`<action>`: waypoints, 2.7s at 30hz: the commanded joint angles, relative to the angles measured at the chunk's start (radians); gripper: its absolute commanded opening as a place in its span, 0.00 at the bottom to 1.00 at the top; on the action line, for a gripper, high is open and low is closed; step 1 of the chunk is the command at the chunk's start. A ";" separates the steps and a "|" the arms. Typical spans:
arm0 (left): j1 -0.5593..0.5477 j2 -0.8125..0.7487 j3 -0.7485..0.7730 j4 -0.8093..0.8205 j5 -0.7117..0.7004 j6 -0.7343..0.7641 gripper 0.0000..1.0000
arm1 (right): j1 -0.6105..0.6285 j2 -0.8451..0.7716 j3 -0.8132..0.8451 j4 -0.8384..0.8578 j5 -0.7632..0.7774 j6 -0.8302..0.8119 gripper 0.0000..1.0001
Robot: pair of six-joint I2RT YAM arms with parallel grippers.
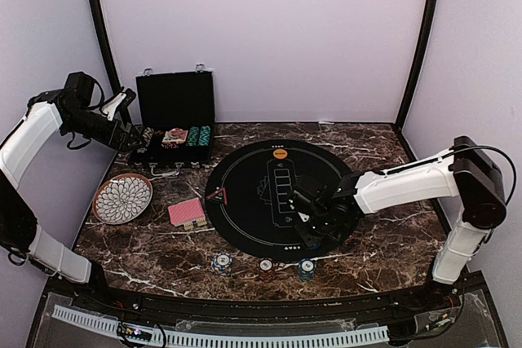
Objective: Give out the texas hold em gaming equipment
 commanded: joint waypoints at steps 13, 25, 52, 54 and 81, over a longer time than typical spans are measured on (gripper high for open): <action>-0.005 -0.038 0.036 -0.015 0.012 0.004 0.99 | 0.112 -0.256 0.099 -0.234 -0.115 0.061 0.88; -0.005 -0.050 0.016 -0.013 0.019 0.003 0.99 | 0.230 -0.192 0.039 -0.220 -0.132 0.107 0.83; -0.005 -0.052 0.026 -0.016 0.028 0.006 0.99 | 0.229 -0.134 -0.007 -0.183 -0.123 0.106 0.63; -0.005 -0.053 0.025 -0.016 0.027 0.005 0.99 | 0.230 -0.132 -0.002 -0.183 -0.118 0.106 0.60; -0.005 -0.058 0.023 -0.016 0.018 0.008 0.99 | 0.220 -0.164 0.101 -0.279 -0.089 0.096 0.09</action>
